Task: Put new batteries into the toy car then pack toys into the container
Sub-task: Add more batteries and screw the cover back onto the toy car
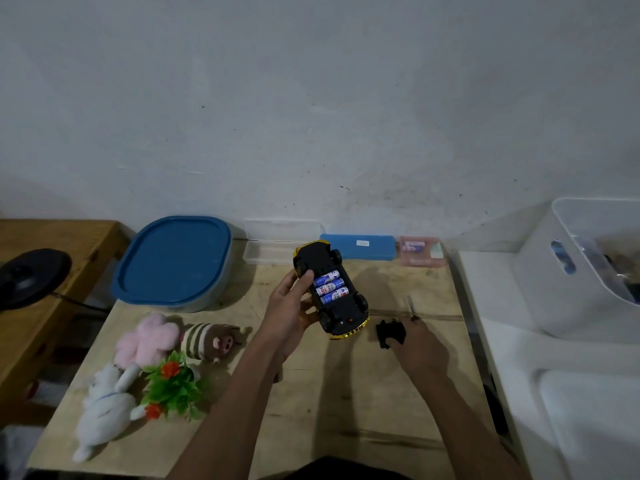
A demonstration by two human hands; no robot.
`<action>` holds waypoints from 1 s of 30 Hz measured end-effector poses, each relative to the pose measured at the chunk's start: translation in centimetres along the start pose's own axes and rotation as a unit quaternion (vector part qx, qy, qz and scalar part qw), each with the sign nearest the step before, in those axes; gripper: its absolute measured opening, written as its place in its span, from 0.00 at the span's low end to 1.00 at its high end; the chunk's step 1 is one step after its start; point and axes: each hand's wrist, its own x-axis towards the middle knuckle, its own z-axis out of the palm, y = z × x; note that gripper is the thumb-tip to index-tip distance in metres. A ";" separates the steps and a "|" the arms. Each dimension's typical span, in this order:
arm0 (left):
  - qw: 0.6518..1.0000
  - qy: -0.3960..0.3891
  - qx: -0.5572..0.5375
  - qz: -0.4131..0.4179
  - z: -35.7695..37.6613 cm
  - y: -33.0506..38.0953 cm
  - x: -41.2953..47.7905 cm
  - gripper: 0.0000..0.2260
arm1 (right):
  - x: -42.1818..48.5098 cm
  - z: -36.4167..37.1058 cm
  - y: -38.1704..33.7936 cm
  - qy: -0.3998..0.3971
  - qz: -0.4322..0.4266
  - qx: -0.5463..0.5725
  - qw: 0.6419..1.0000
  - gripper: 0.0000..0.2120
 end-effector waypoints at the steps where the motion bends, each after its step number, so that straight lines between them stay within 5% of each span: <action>1: 1.000 0.000 -0.001 -0.001 0.0 0.0 0.0 0.15 | 0.2 0.2 0.2 -0.001 0.002 0.018 1.000 0.22; 11: 1.000 0.000 0.008 -0.010 -0.4 0.3 -0.4 0.15 | 1.1 -1.8 0.5 -0.033 -0.008 0.272 0.962 0.03; 17: 1.000 -0.010 0.012 -0.012 -0.5 0.7 -0.5 0.14 | -1.6 -8.4 -3.6 -0.080 -0.026 0.528 0.845 0.05; 21: 0.999 -0.023 0.030 -0.014 -0.1 0.9 -0.8 0.14 | -3.1 -10.9 -7.0 -0.106 -0.101 0.537 0.831 0.11; 30: 0.998 -0.037 0.056 -0.011 0.0 1.3 -1.5 0.13 | -4.5 -11.6 -9.6 -0.126 -0.195 0.440 0.867 0.15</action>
